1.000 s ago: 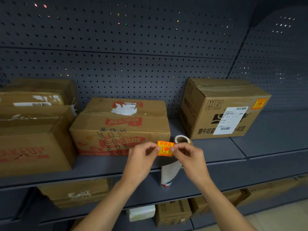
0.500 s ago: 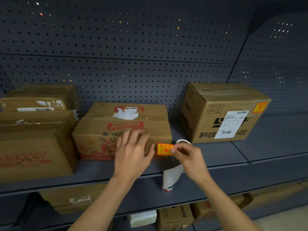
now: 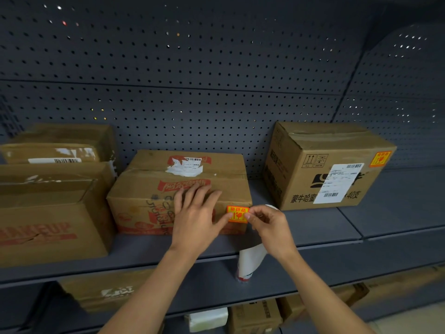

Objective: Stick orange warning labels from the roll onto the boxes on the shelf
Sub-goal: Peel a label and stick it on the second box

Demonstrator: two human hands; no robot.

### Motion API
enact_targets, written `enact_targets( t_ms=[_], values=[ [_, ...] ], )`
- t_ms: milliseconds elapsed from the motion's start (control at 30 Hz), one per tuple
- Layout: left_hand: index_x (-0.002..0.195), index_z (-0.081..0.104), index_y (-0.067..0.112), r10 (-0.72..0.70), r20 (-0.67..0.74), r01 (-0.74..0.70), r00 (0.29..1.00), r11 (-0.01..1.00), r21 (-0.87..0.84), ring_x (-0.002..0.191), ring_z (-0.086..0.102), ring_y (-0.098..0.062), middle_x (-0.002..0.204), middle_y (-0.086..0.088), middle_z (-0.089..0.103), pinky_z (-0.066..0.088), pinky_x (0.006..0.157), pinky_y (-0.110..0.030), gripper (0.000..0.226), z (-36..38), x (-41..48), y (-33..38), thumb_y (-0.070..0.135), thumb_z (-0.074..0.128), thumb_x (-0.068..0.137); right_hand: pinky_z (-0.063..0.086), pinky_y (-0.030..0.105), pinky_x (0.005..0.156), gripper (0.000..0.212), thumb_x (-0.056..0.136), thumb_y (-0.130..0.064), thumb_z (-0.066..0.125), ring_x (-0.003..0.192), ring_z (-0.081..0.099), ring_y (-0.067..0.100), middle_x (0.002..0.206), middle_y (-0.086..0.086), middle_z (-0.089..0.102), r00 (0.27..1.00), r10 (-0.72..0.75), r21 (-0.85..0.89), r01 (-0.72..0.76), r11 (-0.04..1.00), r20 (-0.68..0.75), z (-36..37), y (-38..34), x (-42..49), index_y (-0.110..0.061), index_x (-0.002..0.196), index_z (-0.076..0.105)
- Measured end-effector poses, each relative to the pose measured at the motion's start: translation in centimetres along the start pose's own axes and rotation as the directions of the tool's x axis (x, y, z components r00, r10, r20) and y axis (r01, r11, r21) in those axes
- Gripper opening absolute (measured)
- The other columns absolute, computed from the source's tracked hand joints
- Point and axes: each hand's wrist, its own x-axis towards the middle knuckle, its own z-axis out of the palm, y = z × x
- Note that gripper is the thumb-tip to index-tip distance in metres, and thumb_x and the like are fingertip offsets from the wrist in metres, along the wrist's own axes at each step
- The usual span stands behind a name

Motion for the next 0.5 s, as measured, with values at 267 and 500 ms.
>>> enact_targets(
  t_ms=[267, 500],
  values=[
    [0.12, 0.067, 0.025, -0.033, -0.04, 0.035, 0.999, 0.998, 0.049, 0.115, 0.056, -0.03, 0.12, 0.0, 0.065, 0.034, 0.105, -0.054, 0.058, 0.64, 0.32, 0.43, 0.067, 0.045, 0.086, 0.043, 0.015, 0.061, 0.011, 0.092, -0.014, 0.069, 0.063, 0.057, -0.001, 0.069, -0.02, 0.066, 0.999, 0.013, -0.014, -0.014, 1.0, -0.043, 0.38, 0.03, 0.1, -0.019, 0.083, 0.072],
    [0.116, 0.067, 0.027, -0.044, -0.083, 0.047, 0.996, 0.998, 0.032, 0.107, 0.056, -0.029, 0.112, 0.001, 0.064, 0.035, 0.1, -0.053, 0.05, 0.72, 0.46, 0.63, 0.061, 0.066, 0.081, 0.045, 0.015, 0.065, 0.006, 0.089, -0.017, 0.073, 0.068, 0.062, 0.0, 0.071, -0.019, 0.068, 0.992, -0.007, -0.078, -0.002, 0.997, -0.123, 0.59, 0.05, -0.06, -0.017, 0.084, 0.076]
  ],
)
